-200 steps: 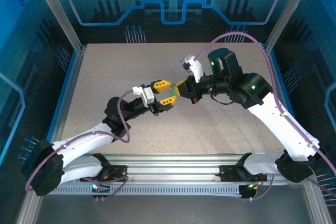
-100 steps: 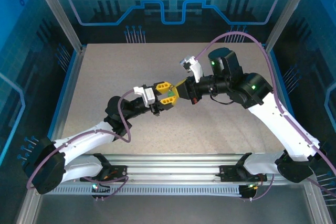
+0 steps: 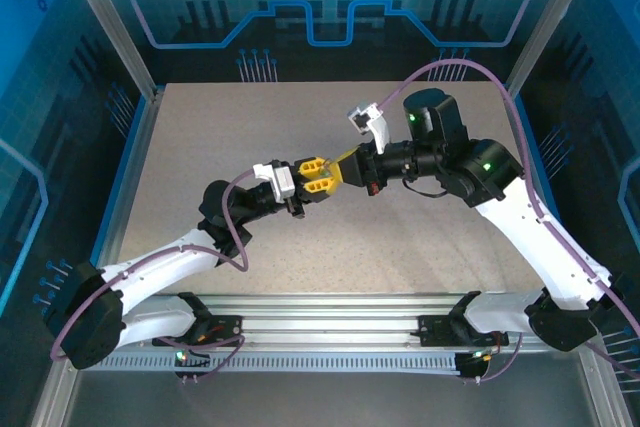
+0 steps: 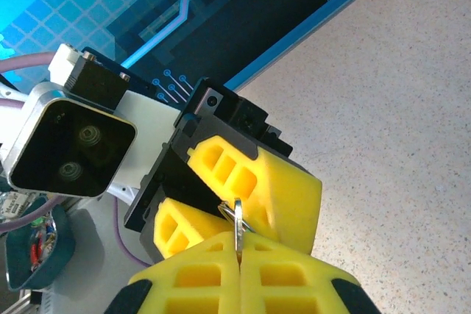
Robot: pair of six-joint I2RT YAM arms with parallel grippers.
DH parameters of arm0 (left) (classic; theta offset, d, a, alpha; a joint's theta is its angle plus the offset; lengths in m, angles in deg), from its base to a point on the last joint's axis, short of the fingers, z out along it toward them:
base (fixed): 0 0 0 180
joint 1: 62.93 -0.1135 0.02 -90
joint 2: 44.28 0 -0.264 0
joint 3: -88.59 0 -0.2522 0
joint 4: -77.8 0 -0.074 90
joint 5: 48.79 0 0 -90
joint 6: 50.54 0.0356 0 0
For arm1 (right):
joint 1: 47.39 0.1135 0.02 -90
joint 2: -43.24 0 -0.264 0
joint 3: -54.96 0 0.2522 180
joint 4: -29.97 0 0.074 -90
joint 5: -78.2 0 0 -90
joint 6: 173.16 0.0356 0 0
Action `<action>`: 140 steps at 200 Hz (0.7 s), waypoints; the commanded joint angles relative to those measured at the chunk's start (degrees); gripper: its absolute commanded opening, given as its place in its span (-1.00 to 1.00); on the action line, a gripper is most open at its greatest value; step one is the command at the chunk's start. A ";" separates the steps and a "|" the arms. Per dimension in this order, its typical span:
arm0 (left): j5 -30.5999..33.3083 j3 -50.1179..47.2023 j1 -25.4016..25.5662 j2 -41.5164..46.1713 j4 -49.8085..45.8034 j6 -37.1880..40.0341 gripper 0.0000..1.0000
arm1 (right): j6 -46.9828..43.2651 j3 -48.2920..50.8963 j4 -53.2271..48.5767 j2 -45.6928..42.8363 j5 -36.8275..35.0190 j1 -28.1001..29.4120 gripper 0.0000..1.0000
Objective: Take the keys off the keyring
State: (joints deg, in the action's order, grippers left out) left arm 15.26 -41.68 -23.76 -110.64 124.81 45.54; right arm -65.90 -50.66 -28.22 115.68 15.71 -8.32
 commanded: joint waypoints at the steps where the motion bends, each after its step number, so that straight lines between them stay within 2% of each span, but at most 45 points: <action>1: -0.11 1.95 0.31 -0.37 2.41 0.05 -0.44 | 2.17 0.96 2.70 -1.58 2.05 -1.18 -1.00; 11: 0.12 2.00 0.35 -0.83 2.96 -0.41 -0.30 | 2.34 1.03 2.94 -1.65 2.37 -1.44 -1.00; 40: -0.30 1.91 0.31 -2.13 5.19 -1.68 -0.23 | 2.49 0.98 3.03 -1.51 3.48 -1.60 -1.00; 110: -4.53 3.80 -0.20 -2.98 6.08 -3.60 -0.20 | 3.58 1.99 4.41 -1.42 6.55 -2.07 -1.00; 140: -5.89 4.53 -0.52 -3.50 6.46 -4.80 -0.25 | 4.47 2.37 5.70 -1.42 8.99 -2.25 -1.00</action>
State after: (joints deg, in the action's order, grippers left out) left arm 12.07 -39.21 -23.84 -113.62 127.96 42.53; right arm -62.95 -49.06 -24.72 115.12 21.31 -9.65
